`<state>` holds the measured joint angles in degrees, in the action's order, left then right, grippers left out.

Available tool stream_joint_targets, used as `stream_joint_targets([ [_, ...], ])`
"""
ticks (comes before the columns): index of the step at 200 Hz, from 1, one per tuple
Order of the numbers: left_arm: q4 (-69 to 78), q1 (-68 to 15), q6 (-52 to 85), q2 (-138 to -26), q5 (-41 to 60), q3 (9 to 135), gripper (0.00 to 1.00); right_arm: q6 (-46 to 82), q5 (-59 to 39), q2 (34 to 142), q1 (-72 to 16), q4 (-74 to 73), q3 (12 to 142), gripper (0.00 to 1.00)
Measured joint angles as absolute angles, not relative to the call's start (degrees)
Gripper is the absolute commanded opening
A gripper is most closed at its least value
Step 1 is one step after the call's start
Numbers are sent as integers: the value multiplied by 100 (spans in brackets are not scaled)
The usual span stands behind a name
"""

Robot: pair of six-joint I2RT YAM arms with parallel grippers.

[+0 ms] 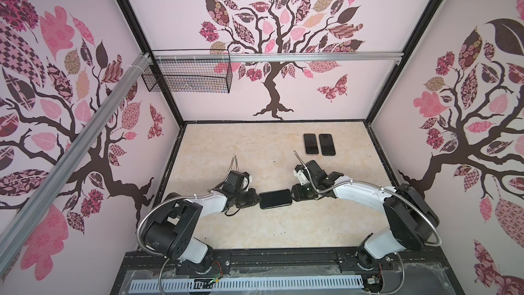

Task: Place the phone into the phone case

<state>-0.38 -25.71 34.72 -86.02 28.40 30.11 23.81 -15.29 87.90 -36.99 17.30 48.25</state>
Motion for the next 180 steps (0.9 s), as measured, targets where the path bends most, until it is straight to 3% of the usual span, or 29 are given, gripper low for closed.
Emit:
stream_joint_targets([
  [40,-263,-2626,3557,-8444,2899,3006,30,2283,-1476,8759,-3699,1890,4825,41],
  [180,-777,-2646,3625,-8283,3011,3004,24,2263,-1785,9170,-3699,1739,4740,34],
])
